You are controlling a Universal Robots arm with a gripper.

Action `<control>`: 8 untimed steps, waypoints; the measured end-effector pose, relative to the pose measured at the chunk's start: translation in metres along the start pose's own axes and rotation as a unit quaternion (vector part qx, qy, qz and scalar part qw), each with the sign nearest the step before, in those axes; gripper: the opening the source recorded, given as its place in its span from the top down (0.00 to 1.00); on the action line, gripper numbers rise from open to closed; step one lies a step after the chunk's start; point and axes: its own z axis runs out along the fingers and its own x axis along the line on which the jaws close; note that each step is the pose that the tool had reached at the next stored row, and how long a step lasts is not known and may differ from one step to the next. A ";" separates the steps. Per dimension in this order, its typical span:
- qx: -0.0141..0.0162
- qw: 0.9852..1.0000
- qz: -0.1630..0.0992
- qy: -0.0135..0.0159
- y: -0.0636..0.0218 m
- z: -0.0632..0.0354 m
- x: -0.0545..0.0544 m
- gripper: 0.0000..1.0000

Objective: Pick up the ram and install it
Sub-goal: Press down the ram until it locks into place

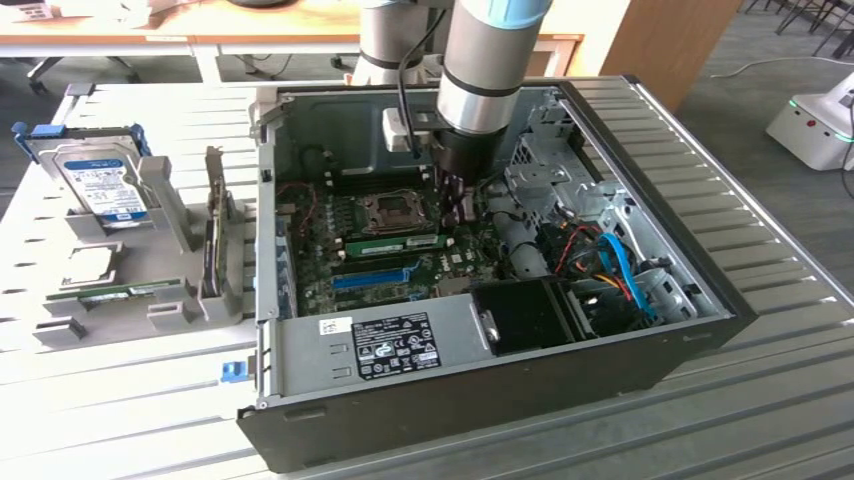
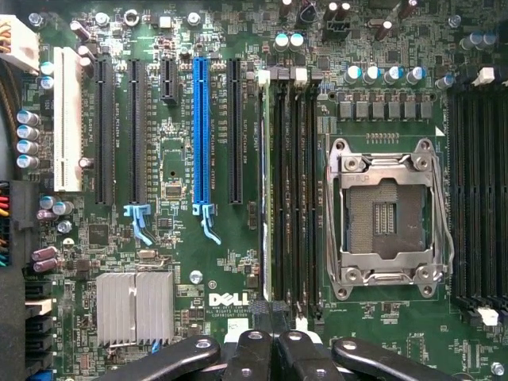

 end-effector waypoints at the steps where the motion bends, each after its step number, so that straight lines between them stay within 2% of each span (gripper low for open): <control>1: 0.000 1.000 0.000 0.000 0.0000 0.0002 -0.001 0.89; 8: 0.000 1.000 0.000 0.000 0.0001 0.0003 -0.003 0.89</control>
